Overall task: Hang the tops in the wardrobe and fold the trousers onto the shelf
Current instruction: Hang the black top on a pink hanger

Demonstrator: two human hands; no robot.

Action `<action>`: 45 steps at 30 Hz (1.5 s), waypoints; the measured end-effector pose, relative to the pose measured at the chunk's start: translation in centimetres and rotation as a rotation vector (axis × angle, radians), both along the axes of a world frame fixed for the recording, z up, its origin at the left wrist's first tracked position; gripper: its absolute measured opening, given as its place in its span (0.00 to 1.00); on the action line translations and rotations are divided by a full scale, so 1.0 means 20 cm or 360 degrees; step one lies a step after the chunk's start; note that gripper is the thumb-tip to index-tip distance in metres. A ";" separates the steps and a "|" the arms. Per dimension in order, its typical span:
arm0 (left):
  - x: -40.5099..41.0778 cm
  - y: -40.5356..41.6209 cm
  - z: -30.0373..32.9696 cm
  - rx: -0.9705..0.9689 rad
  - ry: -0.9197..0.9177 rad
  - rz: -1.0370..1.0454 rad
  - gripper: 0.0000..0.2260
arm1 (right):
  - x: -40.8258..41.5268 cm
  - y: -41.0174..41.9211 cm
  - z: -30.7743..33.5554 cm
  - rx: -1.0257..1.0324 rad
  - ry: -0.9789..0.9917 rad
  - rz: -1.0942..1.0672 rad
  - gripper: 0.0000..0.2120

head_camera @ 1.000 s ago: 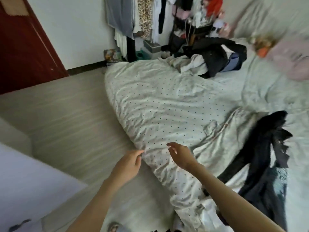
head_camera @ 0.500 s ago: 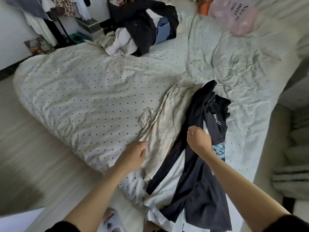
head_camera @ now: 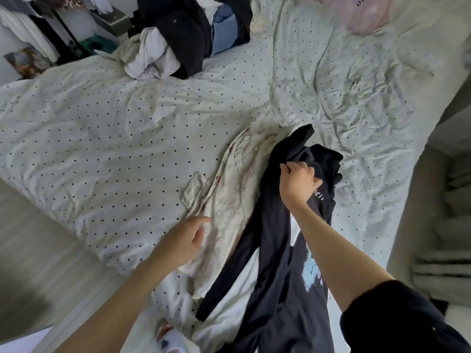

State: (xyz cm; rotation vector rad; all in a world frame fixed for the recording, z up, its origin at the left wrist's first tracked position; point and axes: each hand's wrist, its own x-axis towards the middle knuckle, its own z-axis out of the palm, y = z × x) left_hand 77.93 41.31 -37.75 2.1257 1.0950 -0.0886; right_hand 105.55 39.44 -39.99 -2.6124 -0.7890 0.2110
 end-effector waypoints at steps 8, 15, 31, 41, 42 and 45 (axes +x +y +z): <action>0.38 0.09 0.13 -0.0121 -0.0513 0.0255 0.16 | -0.31 -0.30 0.05 0.0362 -0.0237 0.0616 0.03; 0.67 -0.01 0.06 -0.0284 -0.0295 0.0161 0.22 | -0.43 -0.54 0.03 0.0346 -0.0258 0.0868 0.09; 0.56 0.03 0.04 0.0005 -0.0359 0.0383 0.05 | -0.06 -0.42 0.22 0.0112 0.0791 0.0018 0.08; 0.73 -0.10 0.10 0.0605 -0.0191 -0.0053 0.26 | -0.09 -0.32 0.41 0.0626 0.1052 0.0271 0.10; 0.76 -0.10 0.12 0.0658 -0.0278 0.0071 0.17 | -0.09 -0.32 0.40 0.0628 0.1020 0.0277 0.11; 0.78 -0.04 0.12 0.0275 -0.0514 0.0486 0.10 | -0.03 -0.36 0.35 0.0612 0.0780 0.0061 0.04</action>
